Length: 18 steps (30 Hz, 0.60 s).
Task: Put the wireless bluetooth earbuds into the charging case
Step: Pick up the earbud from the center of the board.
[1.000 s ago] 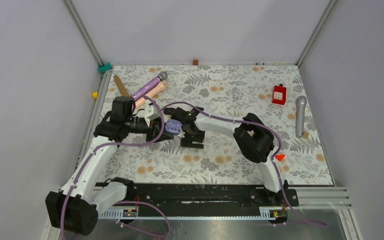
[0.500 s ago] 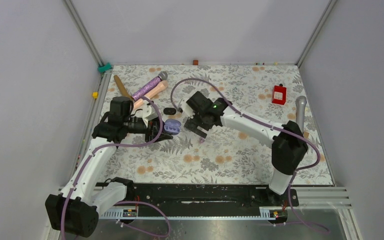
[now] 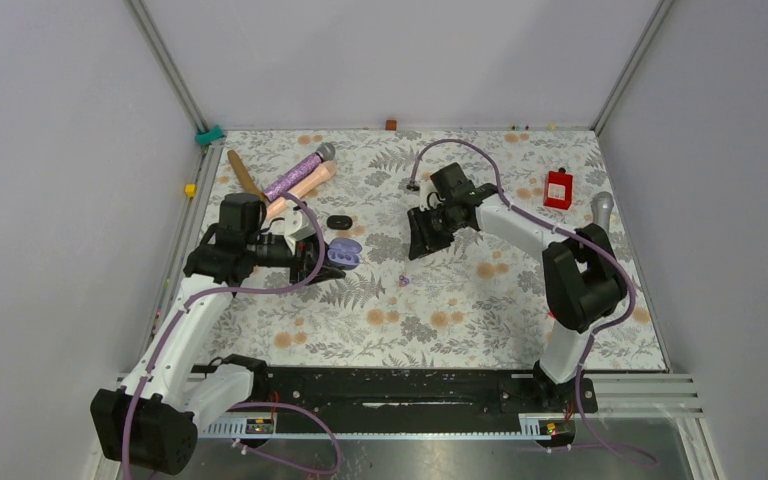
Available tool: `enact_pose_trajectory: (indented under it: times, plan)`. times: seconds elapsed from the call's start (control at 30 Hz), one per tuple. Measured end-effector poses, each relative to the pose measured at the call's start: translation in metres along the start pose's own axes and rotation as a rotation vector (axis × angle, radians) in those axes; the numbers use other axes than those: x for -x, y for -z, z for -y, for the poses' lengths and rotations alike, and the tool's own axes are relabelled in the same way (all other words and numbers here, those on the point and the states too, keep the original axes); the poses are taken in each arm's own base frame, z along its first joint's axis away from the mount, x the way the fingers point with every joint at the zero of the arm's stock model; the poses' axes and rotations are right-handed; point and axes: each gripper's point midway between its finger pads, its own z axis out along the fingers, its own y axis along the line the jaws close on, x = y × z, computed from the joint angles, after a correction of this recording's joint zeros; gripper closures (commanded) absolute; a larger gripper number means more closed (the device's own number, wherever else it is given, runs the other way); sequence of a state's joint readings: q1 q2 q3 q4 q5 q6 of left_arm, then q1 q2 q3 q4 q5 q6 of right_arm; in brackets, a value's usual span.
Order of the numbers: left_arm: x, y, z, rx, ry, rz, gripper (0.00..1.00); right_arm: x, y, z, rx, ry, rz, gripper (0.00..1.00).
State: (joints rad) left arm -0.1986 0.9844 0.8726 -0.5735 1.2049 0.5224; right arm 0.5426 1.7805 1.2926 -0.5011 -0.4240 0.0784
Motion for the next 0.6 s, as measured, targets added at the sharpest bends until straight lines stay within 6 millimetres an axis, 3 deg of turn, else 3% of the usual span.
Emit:
enact_pose_trajectory:
  times: [0.13,0.6]
  plan:
    - [0.0,0.0,0.001,-0.003,0.0,0.002,1.0,0.0,-0.012,0.0,0.065,-0.086,-0.009,0.63]
    - [0.001,0.0,0.001,-0.002,-0.001,0.002,1.0,-0.041,-0.047,0.012,0.066,-0.31,-0.08,0.66]
